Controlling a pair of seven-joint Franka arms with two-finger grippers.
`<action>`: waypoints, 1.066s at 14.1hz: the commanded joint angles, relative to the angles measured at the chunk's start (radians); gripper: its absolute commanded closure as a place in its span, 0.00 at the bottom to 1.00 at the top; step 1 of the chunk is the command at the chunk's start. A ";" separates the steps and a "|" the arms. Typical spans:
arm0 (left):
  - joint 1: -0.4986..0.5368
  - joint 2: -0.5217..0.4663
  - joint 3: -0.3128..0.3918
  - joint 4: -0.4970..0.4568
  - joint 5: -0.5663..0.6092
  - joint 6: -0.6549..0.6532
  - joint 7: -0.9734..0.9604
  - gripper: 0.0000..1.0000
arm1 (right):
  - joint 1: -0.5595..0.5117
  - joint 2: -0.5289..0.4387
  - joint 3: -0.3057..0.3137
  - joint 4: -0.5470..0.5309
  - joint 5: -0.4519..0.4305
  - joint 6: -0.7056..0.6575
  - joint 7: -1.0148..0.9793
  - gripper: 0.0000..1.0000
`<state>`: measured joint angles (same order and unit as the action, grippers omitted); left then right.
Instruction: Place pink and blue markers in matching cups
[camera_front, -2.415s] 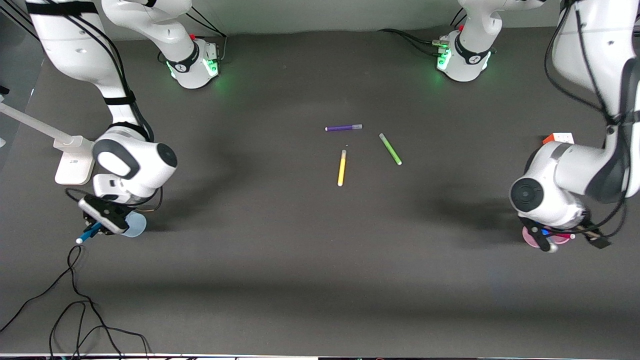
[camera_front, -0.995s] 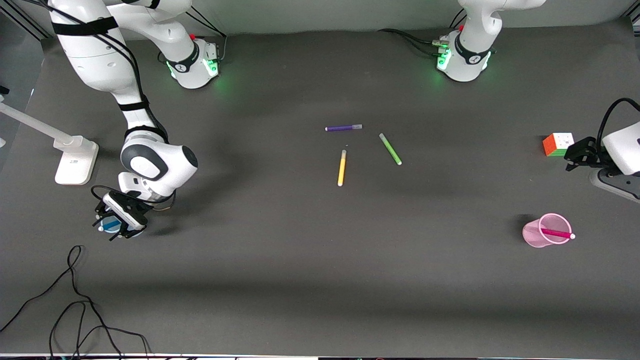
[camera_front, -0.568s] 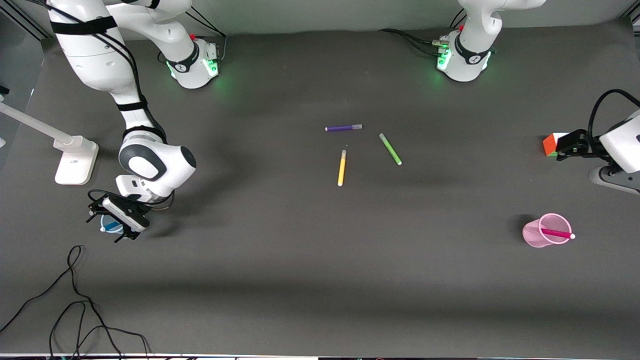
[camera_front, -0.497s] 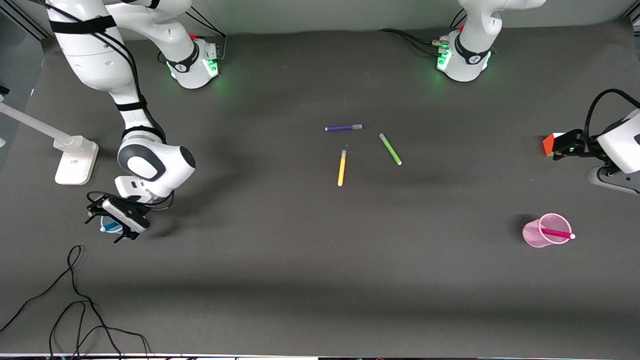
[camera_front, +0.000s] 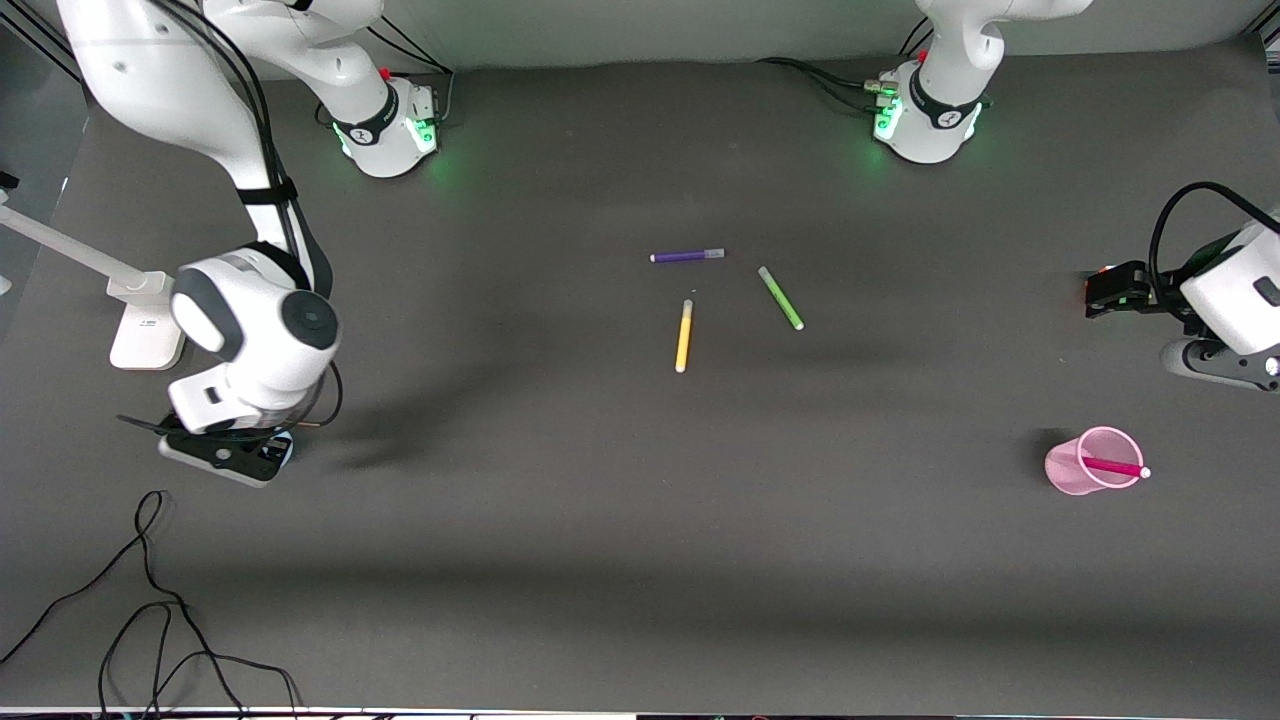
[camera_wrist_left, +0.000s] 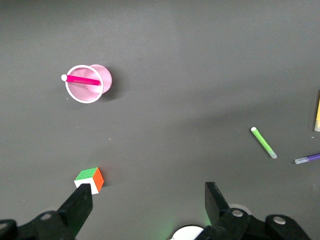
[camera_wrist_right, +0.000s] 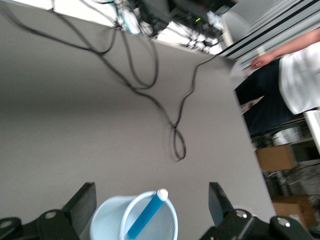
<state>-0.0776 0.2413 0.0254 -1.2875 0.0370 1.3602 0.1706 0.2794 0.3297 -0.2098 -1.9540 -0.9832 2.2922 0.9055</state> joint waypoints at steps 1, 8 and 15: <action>0.007 0.013 0.001 0.033 -0.012 -0.030 0.004 0.00 | -0.002 -0.099 0.009 -0.013 0.244 -0.023 -0.247 0.01; 0.006 -0.086 0.002 -0.096 -0.009 -0.015 -0.010 0.00 | -0.022 -0.196 0.010 0.188 0.886 -0.384 -0.730 0.01; 0.006 -0.240 -0.024 -0.322 0.030 0.204 0.001 0.00 | -0.077 -0.357 0.013 0.207 0.988 -0.560 -0.881 0.01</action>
<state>-0.0710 0.0659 0.0107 -1.5371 0.0418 1.5162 0.1716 0.2344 0.0313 -0.2051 -1.7471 -0.0248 1.7787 0.1001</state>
